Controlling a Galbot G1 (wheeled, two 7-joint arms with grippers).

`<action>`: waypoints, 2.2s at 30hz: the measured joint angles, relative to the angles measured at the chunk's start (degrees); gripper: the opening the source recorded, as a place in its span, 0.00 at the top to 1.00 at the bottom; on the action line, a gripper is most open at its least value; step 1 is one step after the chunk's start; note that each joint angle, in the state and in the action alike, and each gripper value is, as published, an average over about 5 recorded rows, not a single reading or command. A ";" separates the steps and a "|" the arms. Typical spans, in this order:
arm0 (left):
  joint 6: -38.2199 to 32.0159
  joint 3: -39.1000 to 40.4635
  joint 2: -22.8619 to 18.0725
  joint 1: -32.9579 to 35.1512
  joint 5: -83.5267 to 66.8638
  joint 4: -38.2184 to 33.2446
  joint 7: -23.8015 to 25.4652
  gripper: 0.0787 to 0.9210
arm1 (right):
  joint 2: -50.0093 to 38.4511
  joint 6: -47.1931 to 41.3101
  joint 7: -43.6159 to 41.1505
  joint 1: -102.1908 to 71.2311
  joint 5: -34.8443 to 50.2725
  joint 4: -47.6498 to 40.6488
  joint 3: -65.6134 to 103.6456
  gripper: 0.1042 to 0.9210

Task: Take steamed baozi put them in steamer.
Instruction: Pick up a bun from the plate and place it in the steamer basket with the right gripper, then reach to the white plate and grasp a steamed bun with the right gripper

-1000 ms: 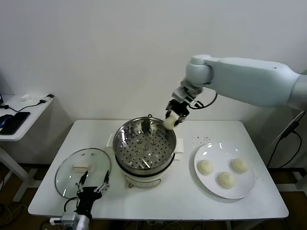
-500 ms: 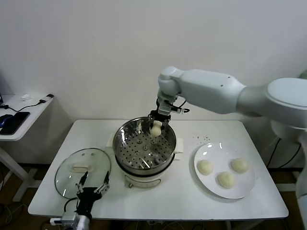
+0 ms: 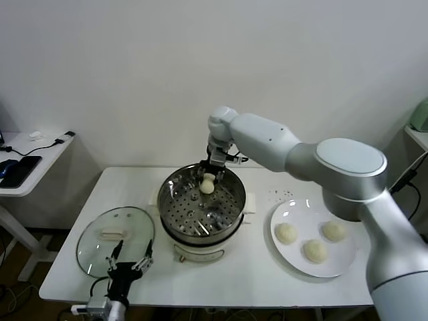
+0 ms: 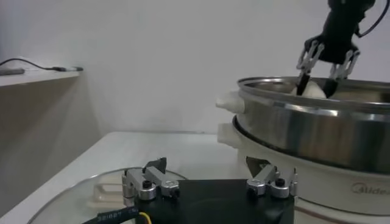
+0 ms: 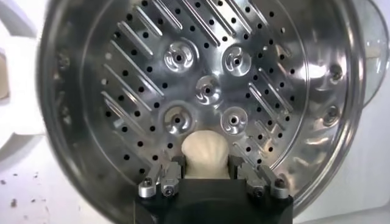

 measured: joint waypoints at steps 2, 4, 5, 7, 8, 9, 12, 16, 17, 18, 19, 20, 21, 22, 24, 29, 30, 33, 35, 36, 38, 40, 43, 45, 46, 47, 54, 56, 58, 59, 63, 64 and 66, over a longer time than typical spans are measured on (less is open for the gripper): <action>0.00 0.04 -0.02 -0.02 0.01 -0.01 -0.03 0.12 | 0.31 0.01 0.11 -0.20 -0.12 -0.70 0.20 0.34; -0.01 0.04 -0.04 0.02 0.02 -0.08 -0.06 0.12 | 0.44 0.01 0.15 -0.25 -0.05 -1.15 0.33 0.27; -0.01 0.04 -0.05 0.07 0.03 -0.16 -0.06 0.12 | 0.44 0.01 0.14 -0.21 0.09 -1.27 0.35 0.24; 0.00 0.04 -0.05 0.21 0.07 -0.39 -0.06 0.12 | 0.30 0.01 -0.06 0.10 0.73 -1.25 0.25 0.17; 0.00 0.05 -0.05 0.29 0.10 -0.52 -0.05 0.12 | 0.16 0.01 -0.25 0.38 1.27 -1.08 0.10 0.15; 0.02 0.05 -0.06 0.37 0.14 -0.65 -0.03 0.12 | -0.07 0.01 -0.52 0.77 2.01 -0.78 -0.15 0.14; 0.13 0.14 -0.12 0.55 0.31 -0.99 0.00 0.12 | -1.14 0.00 -1.57 2.46 5.11 0.82 -1.43 0.12; 0.23 0.44 -0.26 0.78 0.65 -1.30 0.03 0.12 | -3.33 -0.01 -2.87 5.72 10.76 4.51 -4.06 0.12; 0.24 0.51 -0.29 0.84 0.73 -1.35 0.05 0.12 | -3.99 -0.02 -3.11 6.66 12.31 5.61 -4.82 0.12; 0.24 0.59 -0.32 0.91 0.82 -1.41 0.07 0.12 | -4.74 -0.02 -3.33 7.68 13.94 6.80 -5.65 0.12; 0.25 0.65 -0.36 0.97 0.90 -1.47 0.08 0.12 | -5.55 -0.02 -3.53 8.75 15.60 8.02 -6.53 0.12; 0.25 0.68 -0.38 1.04 0.96 -1.53 0.08 0.12 | -6.42 -0.02 -3.70 9.84 17.21 9.24 -7.44 0.12; 0.25 0.70 -0.40 1.11 1.00 -1.59 0.08 0.12 | -7.38 -0.02 -3.83 11.03 18.90 10.53 -8.48 0.12; 0.26 0.71 -0.41 1.19 1.03 -1.67 0.09 0.12 | -8.42 -0.02 -3.93 12.30 20.62 11.87 -9.67 0.12; 0.26 0.69 -0.42 1.35 1.05 -1.83 0.09 0.12 | -10.64 -0.03 -4.10 15.04 24.09 14.64 -12.43 0.12; 0.25 0.55 -0.40 1.51 1.03 -2.04 0.08 0.12 | -17.01 -0.15 -4.62 22.57 31.86 21.99 -20.34 0.12; 0.25 0.54 -0.39 1.50 1.02 -2.04 0.07 0.12 | -18.35 -0.41 -4.65 24.03 33.04 23.49 -21.90 0.12; 0.20 0.55 -0.35 1.47 0.97 -2.03 0.07 0.12 | -22.31 -2.77 -4.52 28.27 36.20 28.20 -26.68 0.12; 0.14 0.56 -0.33 1.45 0.93 -2.02 0.07 0.12 | -24.98 -5.98 -4.14 30.89 38.14 31.53 -29.90 0.12; 0.12 0.57 -0.32 1.45 0.89 -2.00 0.07 0.12 | -26.27 -8.02 -3.86 32.05 39.06 33.19 -31.44 0.12; 0.08 0.56 -0.30 1.44 0.80 -1.97 0.07 0.12 | -28.87 -13.17 -3.09 34.12 40.92 36.61 -34.46 0.12; 0.04 0.52 -0.27 1.42 0.71 -1.93 0.06 0.12 | -31.35 -19.37 -2.15 35.68 42.69 39.88 -37.19 0.12; -0.01 0.41 -0.21 1.35 0.62 -1.83 0.06 0.12 | -34.86 -29.36 -0.42 37.19 45.25 44.31 -40.45 0.12; -0.04 0.36 -0.17 1.24 0.59 -1.72 0.05 0.12 | -37.03 -35.56 0.93 37.63 46.91 46.75 -41.92 0.12; -0.05 0.35 -0.15 1.18 0.58 -1.67 0.05 0.12 | -38.08 -38.48 1.66 37.64 47.72 47.77 -42.46 0.12; -0.07 0.34 -0.13 1.13 0.58 -1.62 0.05 0.12 | -39.13 -41.28 2.42 37.48 48.49 48.67 -42.83 0.12; -0.10 0.24 -0.10 1.13 0.56 -1.49 0.07 0.12 | -44.66 -56.37 7.30 31.80 51.19 51.55 -41.22 0.12; -0.09 0.23 -0.10 1.20 0.56 -1.43 0.09 0.12 | -45.51 -59.07 8.37 29.20 51.13 51.48 -39.73 0.12; -0.09 0.23 -0.11 1.27 0.56 -1.37 0.11 0.12 | -46.11 -61.29 9.30 26.31 50.86 51.07 -37.94 0.12; -0.09 0.22 -0.12 1.30 0.57 -1.32 0.11 0.12 | -46.31 -62.28 9.72 24.76 50.64 50.74 -36.93 0.12; -0.10 0.23 -0.21 1.45 0.66 -1.11 0.12 0.12 | -46.55 -65.34 11.07 18.61 49.38 49.00 -32.77 0.12; -0.11 0.23 -0.22 1.53 0.68 -1.10 0.12 0.12 | -46.50 -65.91 11.34 17.13 48.97 48.48 -31.76 0.12; -0.17 0.22 -0.23 1.71 0.69 -1.09 0.11 0.12 | -46.28 -66.87 11.81 14.31 48.12 47.37 -29.79 0.12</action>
